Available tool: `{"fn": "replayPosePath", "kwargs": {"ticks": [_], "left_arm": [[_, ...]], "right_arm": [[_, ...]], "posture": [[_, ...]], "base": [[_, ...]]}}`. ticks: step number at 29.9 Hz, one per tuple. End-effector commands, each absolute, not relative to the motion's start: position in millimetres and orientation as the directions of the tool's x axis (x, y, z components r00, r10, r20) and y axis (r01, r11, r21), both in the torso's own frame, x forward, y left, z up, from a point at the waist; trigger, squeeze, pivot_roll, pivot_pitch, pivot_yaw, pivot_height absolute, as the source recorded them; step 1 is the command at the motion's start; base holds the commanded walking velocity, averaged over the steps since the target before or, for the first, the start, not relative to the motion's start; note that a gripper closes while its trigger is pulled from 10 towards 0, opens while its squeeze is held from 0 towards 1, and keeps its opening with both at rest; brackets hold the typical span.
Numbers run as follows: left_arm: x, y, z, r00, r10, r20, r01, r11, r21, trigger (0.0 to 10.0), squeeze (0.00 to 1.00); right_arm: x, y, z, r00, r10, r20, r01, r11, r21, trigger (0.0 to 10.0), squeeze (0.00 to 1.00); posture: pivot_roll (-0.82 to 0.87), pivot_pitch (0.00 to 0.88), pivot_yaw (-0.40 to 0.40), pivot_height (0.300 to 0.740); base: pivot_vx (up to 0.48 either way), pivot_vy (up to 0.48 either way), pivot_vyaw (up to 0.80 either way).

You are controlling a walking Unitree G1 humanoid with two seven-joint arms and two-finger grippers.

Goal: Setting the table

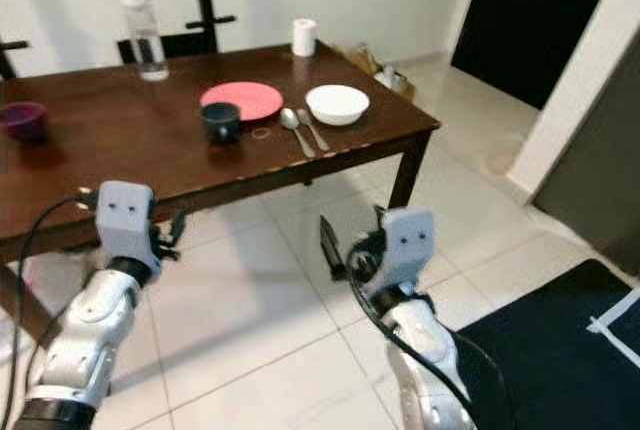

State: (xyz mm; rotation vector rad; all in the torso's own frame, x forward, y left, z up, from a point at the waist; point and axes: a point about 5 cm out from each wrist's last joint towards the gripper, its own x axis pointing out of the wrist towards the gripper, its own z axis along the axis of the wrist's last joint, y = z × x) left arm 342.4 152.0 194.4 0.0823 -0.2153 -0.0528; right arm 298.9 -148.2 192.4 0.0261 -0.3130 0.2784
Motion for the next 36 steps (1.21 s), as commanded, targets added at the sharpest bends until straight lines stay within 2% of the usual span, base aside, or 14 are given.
{"fn": "replayPosePath", "kwargs": {"ticks": [1, 5, 10, 21, 36], "left_arm": [[343.9, 152.4, 192.4, 0.977, -0.068, 0.201, 0.050, 0.994, 0.096, 10.0, 0.00], [346.4, 156.3, 193.1, 0.978, -0.047, 0.205, 0.021, 0.992, 0.124, 10.0, 0.00], [347.5, 155.1, 191.9, 0.979, -0.044, 0.198, 0.017, 0.991, 0.135, 10.0, 0.00], [349.8, 150.9, 192.7, 0.977, -0.076, 0.199, 0.047, 0.988, 0.144, 10.0, 0.00], [349.6, 149.6, 193.2, 0.974, -0.084, 0.209, 0.052, 0.986, 0.157, 10.0, 0.00]], "right_arm": [[299.1, -149.6, 188.7, 0.922, 0.254, 0.291, -0.266, 0.964, 0.001, 10.0, 0.00], [300.5, -150.7, 190.1, 0.929, 0.218, 0.300, -0.240, 0.970, 0.040, 10.0, 0.00], [303.4, -157.4, 191.5, 0.938, 0.168, 0.303, -0.211, 0.971, 0.115, 10.0, 0.00], [304.0, -160.7, 189.5, 0.946, 0.119, 0.303, -0.170, 0.974, 0.150, 10.0, 0.00], [303.0, -153.1, 188.1, 0.938, 0.176, 0.297, -0.225, 0.964, 0.139, 10.0, 0.00]], "posture": [[0.02, 0.071, 0.083, 0.740], [0.02, 0.066, 0.083, 0.740], [0.03, 0.060, 0.088, 0.740], [0.03, 0.054, 0.101, 0.740], [0.03, 0.051, 0.104, 0.740]], "base": [[0.000, 0.000, 0.78], [0.156, 0.000, 0.65], [0.480, 0.000, 0.00], [0.480, 0.000, 0.00], [0.480, 0.000, 0.00]]}}
